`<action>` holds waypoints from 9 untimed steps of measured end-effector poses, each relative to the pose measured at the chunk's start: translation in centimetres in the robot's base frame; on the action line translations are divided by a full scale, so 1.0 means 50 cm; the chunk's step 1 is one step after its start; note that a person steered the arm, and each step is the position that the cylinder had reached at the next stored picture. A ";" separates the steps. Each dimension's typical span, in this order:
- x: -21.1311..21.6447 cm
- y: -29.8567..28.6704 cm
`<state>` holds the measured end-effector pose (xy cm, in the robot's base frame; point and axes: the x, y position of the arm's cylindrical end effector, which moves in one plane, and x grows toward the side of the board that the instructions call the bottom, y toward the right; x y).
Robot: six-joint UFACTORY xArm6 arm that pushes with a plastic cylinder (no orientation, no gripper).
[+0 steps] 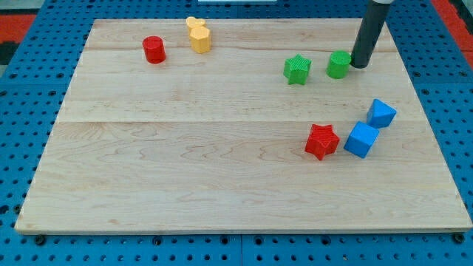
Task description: Move the arm to the bottom of the red star
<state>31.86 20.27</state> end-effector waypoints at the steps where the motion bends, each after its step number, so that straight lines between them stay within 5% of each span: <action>1: 0.000 -0.066; 3: 0.204 -0.024; 5: 0.154 0.010; 7: 0.177 -0.225; 8: 0.372 -0.297; 9: 0.444 -0.254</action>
<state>54.08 7.59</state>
